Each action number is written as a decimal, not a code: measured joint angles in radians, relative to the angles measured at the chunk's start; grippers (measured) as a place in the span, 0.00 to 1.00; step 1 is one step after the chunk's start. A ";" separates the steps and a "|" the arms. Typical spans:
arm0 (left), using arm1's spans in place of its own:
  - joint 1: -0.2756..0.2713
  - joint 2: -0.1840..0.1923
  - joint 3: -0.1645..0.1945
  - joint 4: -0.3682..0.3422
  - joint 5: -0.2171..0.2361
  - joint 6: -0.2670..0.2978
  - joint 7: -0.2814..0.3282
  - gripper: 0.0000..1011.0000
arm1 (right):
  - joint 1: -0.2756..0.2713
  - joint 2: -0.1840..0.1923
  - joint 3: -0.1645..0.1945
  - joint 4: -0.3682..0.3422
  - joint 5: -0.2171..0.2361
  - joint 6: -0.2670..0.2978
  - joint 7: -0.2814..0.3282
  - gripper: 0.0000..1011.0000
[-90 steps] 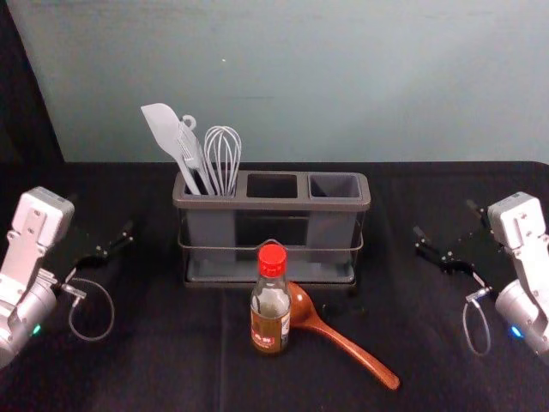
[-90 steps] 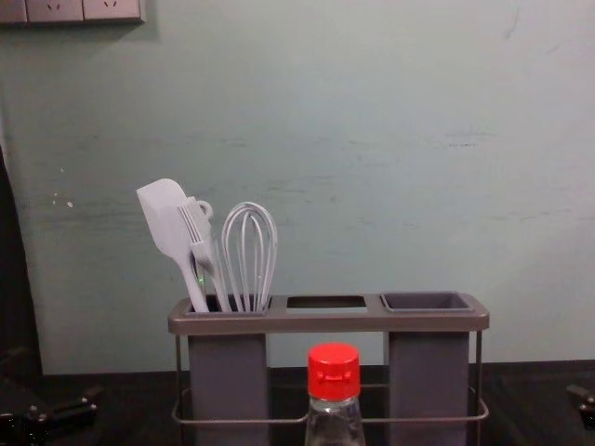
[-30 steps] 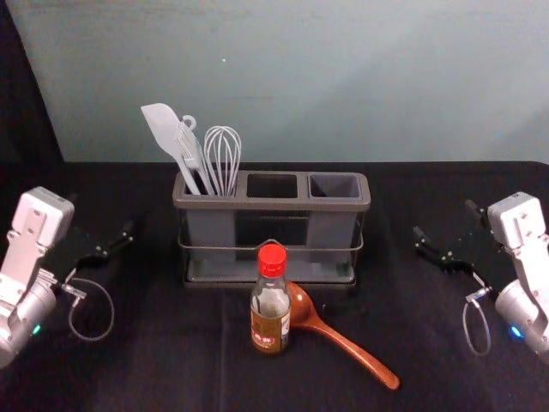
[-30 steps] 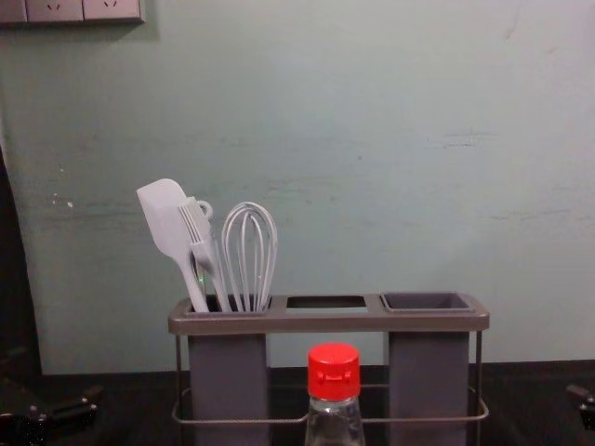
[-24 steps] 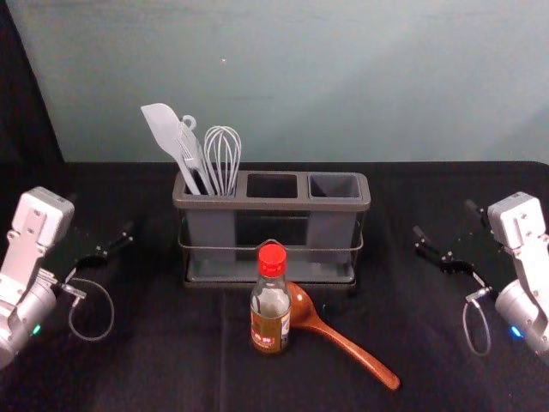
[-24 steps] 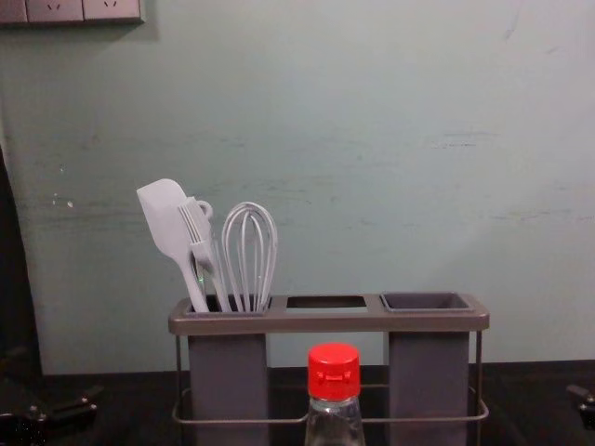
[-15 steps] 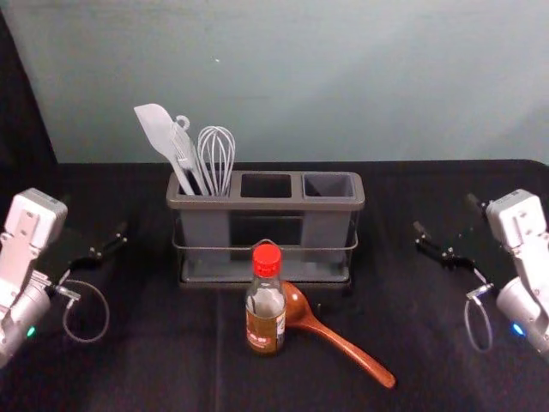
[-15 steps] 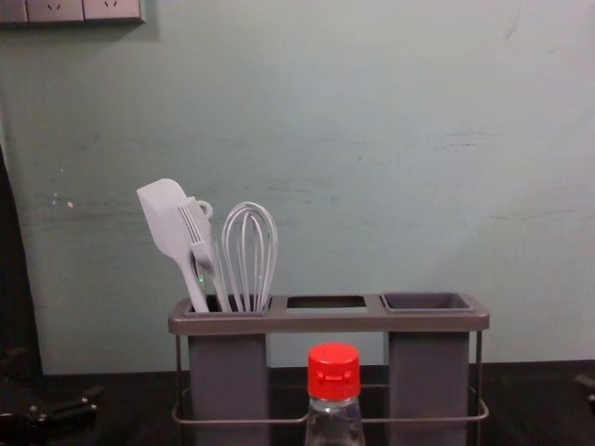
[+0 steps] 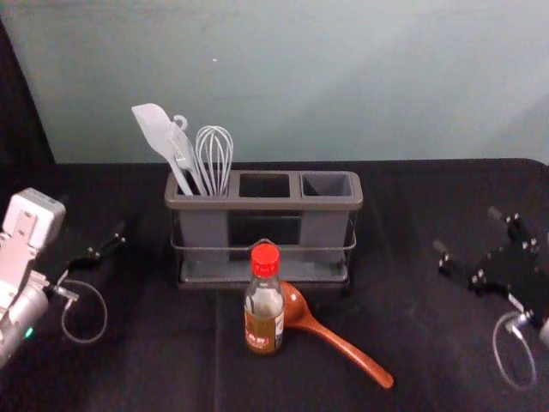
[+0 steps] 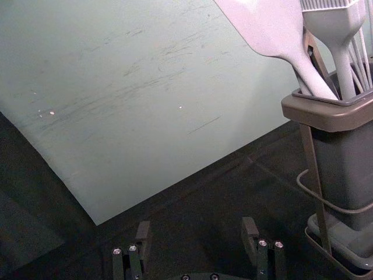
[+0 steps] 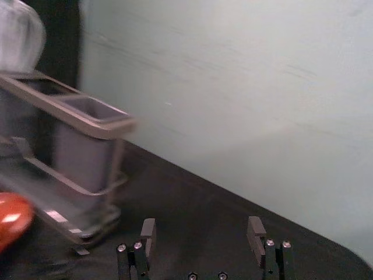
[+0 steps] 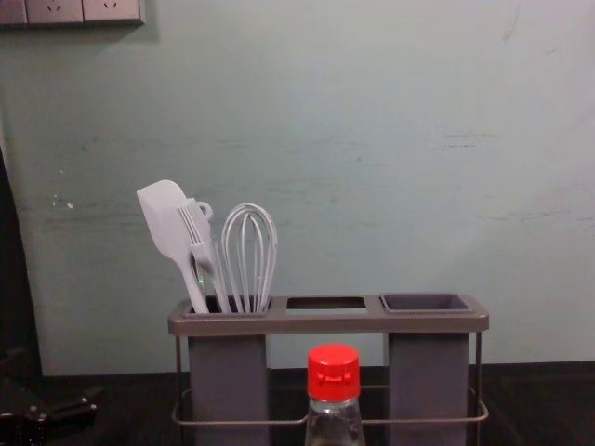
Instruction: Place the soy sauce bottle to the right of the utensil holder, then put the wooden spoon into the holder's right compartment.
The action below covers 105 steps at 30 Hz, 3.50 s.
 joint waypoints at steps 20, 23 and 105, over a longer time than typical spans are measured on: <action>0.000 0.000 0.000 0.000 0.000 0.000 0.000 1.00 | -0.028 0.059 -0.048 -0.079 0.243 -0.119 0.490 0.99; 0.000 0.000 0.000 0.000 0.000 0.000 0.000 1.00 | 0.014 0.021 -0.072 -0.053 0.289 -0.090 0.550 0.99; 0.000 0.000 0.000 0.000 0.000 0.000 0.000 1.00 | 0.338 -0.234 -0.257 0.127 0.142 0.073 0.652 0.50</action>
